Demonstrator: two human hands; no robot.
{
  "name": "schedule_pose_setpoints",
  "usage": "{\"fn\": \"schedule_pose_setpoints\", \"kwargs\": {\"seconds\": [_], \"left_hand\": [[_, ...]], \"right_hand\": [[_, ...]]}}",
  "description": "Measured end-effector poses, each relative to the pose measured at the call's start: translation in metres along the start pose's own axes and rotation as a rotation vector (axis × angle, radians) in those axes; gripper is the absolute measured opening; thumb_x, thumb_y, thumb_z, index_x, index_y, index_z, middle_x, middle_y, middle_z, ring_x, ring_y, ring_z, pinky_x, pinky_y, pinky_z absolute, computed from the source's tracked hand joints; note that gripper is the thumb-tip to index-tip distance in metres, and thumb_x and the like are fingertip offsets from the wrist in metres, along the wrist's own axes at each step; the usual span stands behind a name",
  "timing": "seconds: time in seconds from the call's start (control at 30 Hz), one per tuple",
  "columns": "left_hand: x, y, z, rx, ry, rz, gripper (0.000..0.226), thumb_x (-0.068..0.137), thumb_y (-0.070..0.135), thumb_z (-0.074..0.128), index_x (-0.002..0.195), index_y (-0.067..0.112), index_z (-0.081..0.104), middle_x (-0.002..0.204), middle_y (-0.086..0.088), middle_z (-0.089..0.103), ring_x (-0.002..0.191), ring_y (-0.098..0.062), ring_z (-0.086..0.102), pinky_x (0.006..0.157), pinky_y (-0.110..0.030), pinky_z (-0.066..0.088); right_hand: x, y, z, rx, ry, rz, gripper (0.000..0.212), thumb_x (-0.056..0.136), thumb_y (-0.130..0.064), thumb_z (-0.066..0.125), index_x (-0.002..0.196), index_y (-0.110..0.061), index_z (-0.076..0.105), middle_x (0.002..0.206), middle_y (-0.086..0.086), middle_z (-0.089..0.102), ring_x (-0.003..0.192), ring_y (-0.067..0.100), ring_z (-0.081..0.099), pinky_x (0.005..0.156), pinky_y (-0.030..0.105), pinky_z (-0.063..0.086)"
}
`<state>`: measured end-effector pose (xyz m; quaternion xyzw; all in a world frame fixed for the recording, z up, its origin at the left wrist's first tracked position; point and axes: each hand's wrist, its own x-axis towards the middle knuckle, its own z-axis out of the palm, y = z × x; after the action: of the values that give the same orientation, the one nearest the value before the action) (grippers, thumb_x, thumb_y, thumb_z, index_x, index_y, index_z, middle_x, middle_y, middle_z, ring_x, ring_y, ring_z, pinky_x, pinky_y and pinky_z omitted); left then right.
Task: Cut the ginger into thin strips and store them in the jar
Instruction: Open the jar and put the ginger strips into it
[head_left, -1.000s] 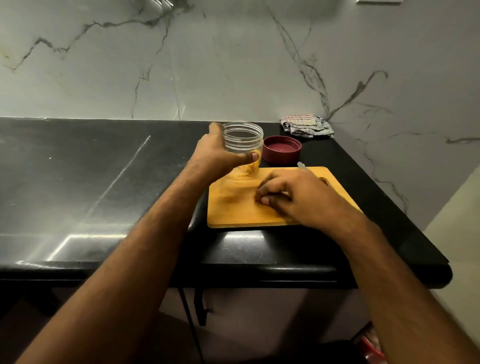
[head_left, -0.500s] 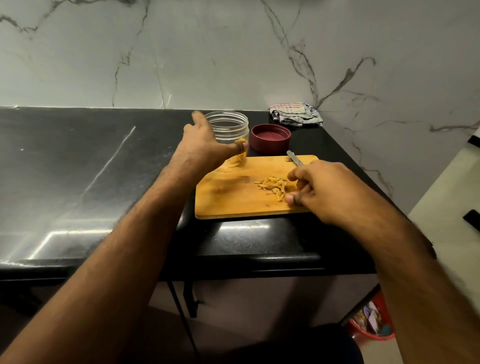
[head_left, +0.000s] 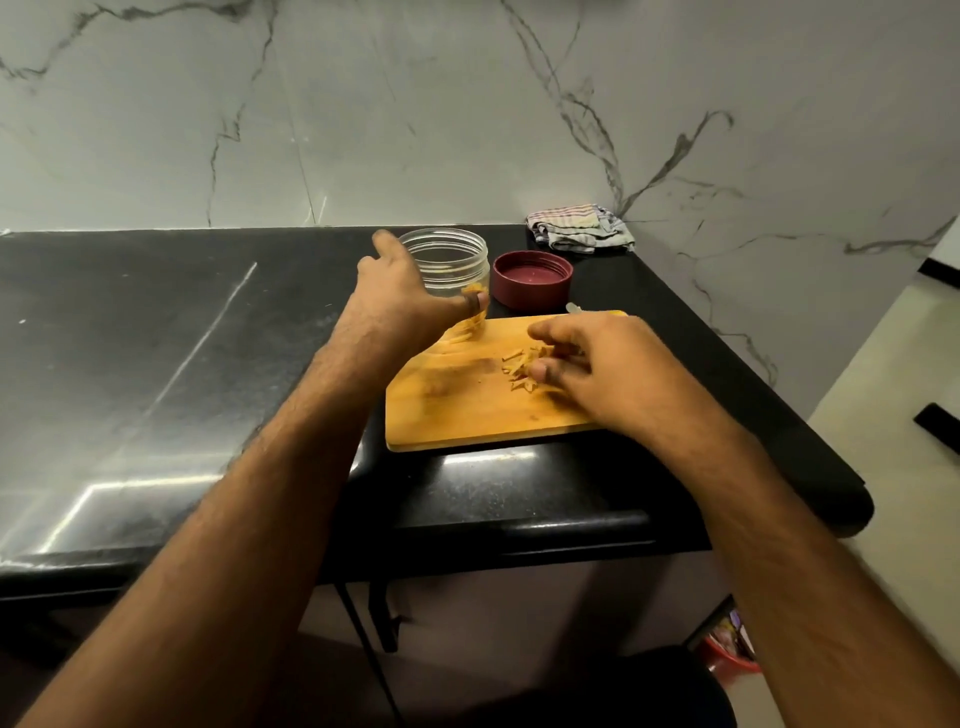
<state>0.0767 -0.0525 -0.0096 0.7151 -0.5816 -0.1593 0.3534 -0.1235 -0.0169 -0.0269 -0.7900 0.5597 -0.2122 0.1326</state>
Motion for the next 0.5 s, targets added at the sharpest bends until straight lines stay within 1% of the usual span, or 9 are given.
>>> {"fn": "schedule_pose_setpoints", "kwargs": {"seconds": [0.03, 0.1, 0.17, 0.2, 0.23, 0.27, 0.33, 0.4, 0.5], "left_hand": [[0.000, 0.000, 0.000, -0.002, 0.001, 0.002, 0.116, 0.076, 0.053, 0.081, 0.155, 0.008, 0.009, 0.153, -0.016, 0.035, 0.139, -0.030, 0.041, 0.108, -0.040, 0.044], [-0.001, -0.001, -0.001, -0.008, 0.004, 0.007, 0.115, 0.076, 0.051, 0.082, 0.154, 0.007, 0.012, 0.152, -0.016, 0.037, 0.137, -0.030, 0.042, 0.107, -0.039, 0.045], [-0.001, -0.002, -0.001, -0.016, 0.010, 0.011, 0.113, 0.075, 0.051, 0.083, 0.153, 0.007, 0.014, 0.150, -0.016, 0.039, 0.136, -0.029, 0.043, 0.105, -0.038, 0.045], [0.000, -0.002, -0.002, -0.021, 0.012, 0.014, 0.112, 0.075, 0.050, 0.083, 0.153, 0.007, 0.015, 0.149, -0.015, 0.040, 0.135, -0.028, 0.044, 0.105, -0.037, 0.045], [0.000, -0.003, -0.001, -0.024, 0.013, 0.018, 0.112, 0.074, 0.050, 0.084, 0.153, 0.008, 0.016, 0.149, -0.015, 0.041, 0.135, -0.028, 0.044, 0.104, -0.037, 0.045], [0.000, -0.003, -0.001, -0.026, 0.014, 0.023, 0.112, 0.074, 0.050, 0.084, 0.152, 0.008, 0.017, 0.148, -0.015, 0.041, 0.134, -0.027, 0.045, 0.104, -0.036, 0.045], [0.001, -0.004, -0.001, -0.029, 0.022, 0.039, 0.110, 0.072, 0.051, 0.085, 0.150, 0.010, 0.020, 0.146, -0.014, 0.043, 0.133, -0.026, 0.045, 0.103, -0.035, 0.046], [0.001, -0.005, -0.001, -0.033, 0.041, 0.073, 0.107, 0.068, 0.051, 0.088, 0.147, 0.013, 0.028, 0.142, -0.012, 0.046, 0.128, -0.024, 0.048, 0.099, -0.033, 0.046], [0.000, -0.005, -0.003, -0.041, 0.076, 0.149, 0.102, 0.060, 0.052, 0.092, 0.141, 0.020, 0.039, 0.135, -0.007, 0.051, 0.122, -0.020, 0.051, 0.098, -0.032, 0.048]], "right_hand": [[0.001, -0.005, 0.001, -0.026, -0.029, -0.076, 0.041, 0.091, -0.030, 0.063, 0.131, -0.035, 0.056, 0.136, 0.000, 0.054, 0.125, 0.017, 0.048, 0.102, 0.025, 0.035], [0.004, -0.009, 0.006, -0.103, -0.088, -0.238, 0.036, 0.094, -0.019, 0.056, 0.129, -0.025, 0.060, 0.127, 0.005, 0.058, 0.119, 0.024, 0.050, 0.095, 0.024, 0.038], [0.007, -0.013, 0.005, -0.183, -0.193, -0.299, 0.034, 0.096, -0.024, 0.051, 0.129, -0.021, 0.059, 0.124, 0.003, 0.057, 0.112, 0.020, 0.054, 0.091, 0.027, 0.044], [0.006, -0.013, 0.005, -0.208, -0.205, -0.327, 0.034, 0.096, -0.026, 0.050, 0.128, -0.020, 0.059, 0.124, 0.002, 0.058, 0.110, 0.018, 0.054, 0.090, 0.029, 0.046], [0.005, -0.012, 0.004, -0.223, -0.199, -0.369, 0.031, 0.095, -0.023, 0.050, 0.124, -0.018, 0.063, 0.120, 0.004, 0.059, 0.107, 0.019, 0.055, 0.088, 0.031, 0.046], [0.005, -0.009, 0.004, -0.244, -0.129, -0.425, 0.028, 0.093, -0.016, 0.051, 0.116, -0.015, 0.067, 0.114, 0.006, 0.061, 0.102, 0.022, 0.056, 0.085, 0.033, 0.046], [0.000, -0.001, 0.005, -0.275, -0.052, -0.447, 0.024, 0.088, -0.006, 0.053, 0.100, -0.013, 0.072, 0.101, 0.008, 0.063, 0.092, 0.026, 0.058, 0.079, 0.038, 0.048], [0.000, 0.004, 0.002, -0.312, -0.022, -0.409, 0.019, 0.086, -0.007, 0.055, 0.093, -0.016, 0.071, 0.094, 0.007, 0.063, 0.085, 0.026, 0.058, 0.074, 0.043, 0.050], [0.004, 0.002, -0.001, -0.350, 0.020, -0.352, 0.014, 0.088, -0.012, 0.056, 0.092, -0.019, 0.067, 0.090, 0.004, 0.061, 0.082, 0.026, 0.059, 0.071, 0.044, 0.052]]}}
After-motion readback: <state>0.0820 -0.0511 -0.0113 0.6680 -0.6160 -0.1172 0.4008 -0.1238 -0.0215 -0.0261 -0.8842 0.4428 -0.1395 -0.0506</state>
